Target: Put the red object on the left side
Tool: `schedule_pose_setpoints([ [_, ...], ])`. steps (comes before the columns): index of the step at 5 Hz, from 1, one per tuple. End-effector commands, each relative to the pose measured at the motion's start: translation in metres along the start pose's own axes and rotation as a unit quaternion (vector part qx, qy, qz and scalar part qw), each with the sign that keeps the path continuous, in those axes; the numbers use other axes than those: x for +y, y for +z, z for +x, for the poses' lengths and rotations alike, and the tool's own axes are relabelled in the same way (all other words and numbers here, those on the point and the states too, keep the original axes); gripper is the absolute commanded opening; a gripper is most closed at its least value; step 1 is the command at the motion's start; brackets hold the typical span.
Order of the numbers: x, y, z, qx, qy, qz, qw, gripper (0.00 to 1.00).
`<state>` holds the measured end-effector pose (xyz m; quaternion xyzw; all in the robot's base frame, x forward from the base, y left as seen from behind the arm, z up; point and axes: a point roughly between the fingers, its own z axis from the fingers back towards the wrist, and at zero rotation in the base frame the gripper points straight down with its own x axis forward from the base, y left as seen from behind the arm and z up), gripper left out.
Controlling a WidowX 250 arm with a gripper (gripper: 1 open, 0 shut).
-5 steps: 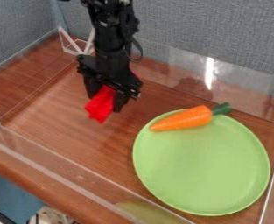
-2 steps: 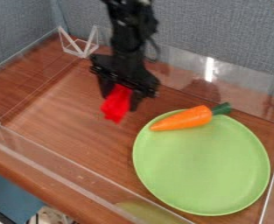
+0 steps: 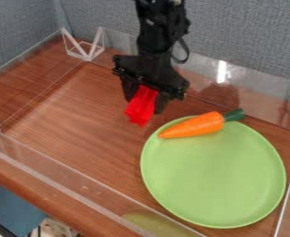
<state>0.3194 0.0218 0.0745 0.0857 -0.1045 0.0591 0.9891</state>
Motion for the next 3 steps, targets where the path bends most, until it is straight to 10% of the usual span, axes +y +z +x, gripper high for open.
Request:
schedule_pose_setpoints([
  [1, 0.002, 0.0058, 0.0224, -0.026, 0.007, 0.001, 0.9996, 0.0],
  [3, 0.0006, 0.0062, 0.0143, -0.02, 0.025, 0.01, 0.9994, 0.0],
])
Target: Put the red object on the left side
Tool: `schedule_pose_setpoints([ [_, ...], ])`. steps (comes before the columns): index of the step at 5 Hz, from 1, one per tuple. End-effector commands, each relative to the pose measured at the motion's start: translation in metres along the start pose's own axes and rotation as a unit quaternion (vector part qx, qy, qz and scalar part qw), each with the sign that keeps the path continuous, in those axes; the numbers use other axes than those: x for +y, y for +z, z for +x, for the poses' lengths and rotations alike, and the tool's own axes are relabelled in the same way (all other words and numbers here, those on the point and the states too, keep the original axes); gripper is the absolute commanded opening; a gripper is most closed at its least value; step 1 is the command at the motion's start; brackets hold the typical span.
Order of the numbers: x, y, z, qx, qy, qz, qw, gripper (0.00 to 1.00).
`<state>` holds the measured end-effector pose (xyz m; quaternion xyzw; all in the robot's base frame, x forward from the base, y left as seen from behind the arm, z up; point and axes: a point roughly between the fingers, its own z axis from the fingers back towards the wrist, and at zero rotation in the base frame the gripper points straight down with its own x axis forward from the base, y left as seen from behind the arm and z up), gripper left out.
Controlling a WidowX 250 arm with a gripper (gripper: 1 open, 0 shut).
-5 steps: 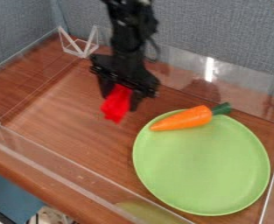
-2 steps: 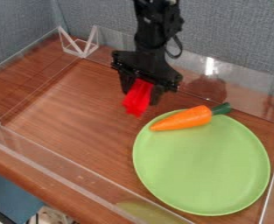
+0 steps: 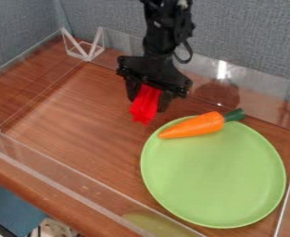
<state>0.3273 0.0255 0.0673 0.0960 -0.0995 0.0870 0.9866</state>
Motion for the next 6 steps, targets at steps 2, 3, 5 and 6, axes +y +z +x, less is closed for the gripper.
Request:
schedule_pose_setpoints([
  [2, 0.053, -0.018, -0.029, -0.017, 0.02, 0.002, 0.9996, 0.0],
  [3, 0.074, -0.033, -0.041, -0.017, 0.031, -0.005, 0.9994, 0.0],
  [5, 0.095, -0.026, -0.047, -0.022, 0.0, -0.023, 0.9995, 1.0],
  [6, 0.085, -0.005, -0.047, -0.028, 0.007, -0.021, 0.9994, 0.0],
])
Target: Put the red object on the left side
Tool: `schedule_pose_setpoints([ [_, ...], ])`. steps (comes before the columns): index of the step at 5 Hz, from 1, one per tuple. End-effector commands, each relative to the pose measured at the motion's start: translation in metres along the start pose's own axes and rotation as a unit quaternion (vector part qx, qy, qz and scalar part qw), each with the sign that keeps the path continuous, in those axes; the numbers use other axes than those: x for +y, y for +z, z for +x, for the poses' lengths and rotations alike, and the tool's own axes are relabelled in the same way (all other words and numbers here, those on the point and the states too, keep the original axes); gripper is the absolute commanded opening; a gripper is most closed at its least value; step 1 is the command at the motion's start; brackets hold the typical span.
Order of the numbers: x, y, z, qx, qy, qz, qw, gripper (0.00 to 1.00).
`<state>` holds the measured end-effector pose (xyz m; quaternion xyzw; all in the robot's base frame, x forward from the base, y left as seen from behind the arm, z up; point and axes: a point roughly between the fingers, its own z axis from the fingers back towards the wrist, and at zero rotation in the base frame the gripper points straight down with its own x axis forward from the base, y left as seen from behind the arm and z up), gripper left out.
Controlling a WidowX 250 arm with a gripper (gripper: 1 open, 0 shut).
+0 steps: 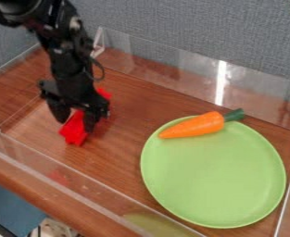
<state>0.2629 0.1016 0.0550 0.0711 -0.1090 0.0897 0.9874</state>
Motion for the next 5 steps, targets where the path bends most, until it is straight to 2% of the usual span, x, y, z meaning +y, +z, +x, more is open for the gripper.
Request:
schedule_pose_setpoints([
  [1, -0.012, 0.009, 0.007, -0.018, 0.0, -0.001, 0.9998, 1.0],
  [2, -0.019, 0.01, 0.008, -0.011, 0.0, -0.006, 0.9999, 1.0],
  [4, -0.029, 0.033, 0.014, -0.006, 0.018, -0.019, 0.9996, 1.0],
  [5, -0.031, 0.043, 0.025, -0.007, -0.009, -0.029, 0.9995, 1.0],
])
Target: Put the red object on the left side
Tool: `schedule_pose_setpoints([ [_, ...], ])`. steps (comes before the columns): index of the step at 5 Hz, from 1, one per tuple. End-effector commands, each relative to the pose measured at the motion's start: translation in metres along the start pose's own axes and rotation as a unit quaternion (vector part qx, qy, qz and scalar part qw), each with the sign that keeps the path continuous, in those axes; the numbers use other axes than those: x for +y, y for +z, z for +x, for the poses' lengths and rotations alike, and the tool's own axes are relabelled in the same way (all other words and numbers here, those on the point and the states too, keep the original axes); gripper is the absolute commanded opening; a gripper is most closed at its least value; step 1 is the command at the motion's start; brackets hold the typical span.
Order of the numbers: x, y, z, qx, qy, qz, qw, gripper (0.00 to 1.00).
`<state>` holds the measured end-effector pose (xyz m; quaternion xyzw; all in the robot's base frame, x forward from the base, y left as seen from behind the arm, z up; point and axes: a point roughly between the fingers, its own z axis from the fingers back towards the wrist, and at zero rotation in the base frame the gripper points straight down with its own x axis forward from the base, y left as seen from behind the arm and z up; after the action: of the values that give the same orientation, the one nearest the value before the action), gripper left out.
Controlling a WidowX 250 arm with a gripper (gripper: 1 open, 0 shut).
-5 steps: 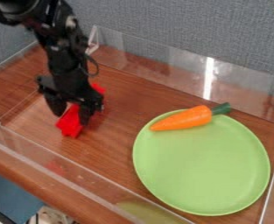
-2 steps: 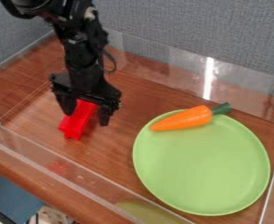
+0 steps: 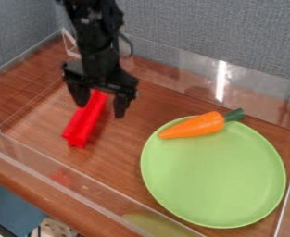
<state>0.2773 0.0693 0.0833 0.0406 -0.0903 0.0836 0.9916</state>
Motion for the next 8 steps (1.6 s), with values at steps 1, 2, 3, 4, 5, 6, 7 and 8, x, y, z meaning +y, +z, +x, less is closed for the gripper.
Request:
schedule_pose_setpoints([
  [1, 0.002, 0.016, 0.022, -0.029, -0.016, -0.004, 0.9994, 1.0],
  [2, 0.023, 0.0, 0.034, -0.027, -0.018, -0.005, 0.9994, 1.0],
  [3, 0.045, -0.016, 0.046, -0.025, -0.02, -0.007, 0.9995, 1.0],
  [4, 0.059, -0.031, 0.052, -0.018, -0.022, -0.008, 0.9996, 1.0],
  [5, 0.058, -0.043, 0.054, -0.01, -0.007, -0.004, 0.9999, 1.0],
  [6, 0.058, -0.051, 0.055, -0.005, 0.007, -0.002, 1.0, 0.0],
  [7, 0.046, -0.038, 0.048, -0.01, -0.003, -0.009, 0.9999, 0.0],
  [8, 0.032, -0.025, 0.038, -0.014, -0.019, -0.018, 0.9996, 0.0],
])
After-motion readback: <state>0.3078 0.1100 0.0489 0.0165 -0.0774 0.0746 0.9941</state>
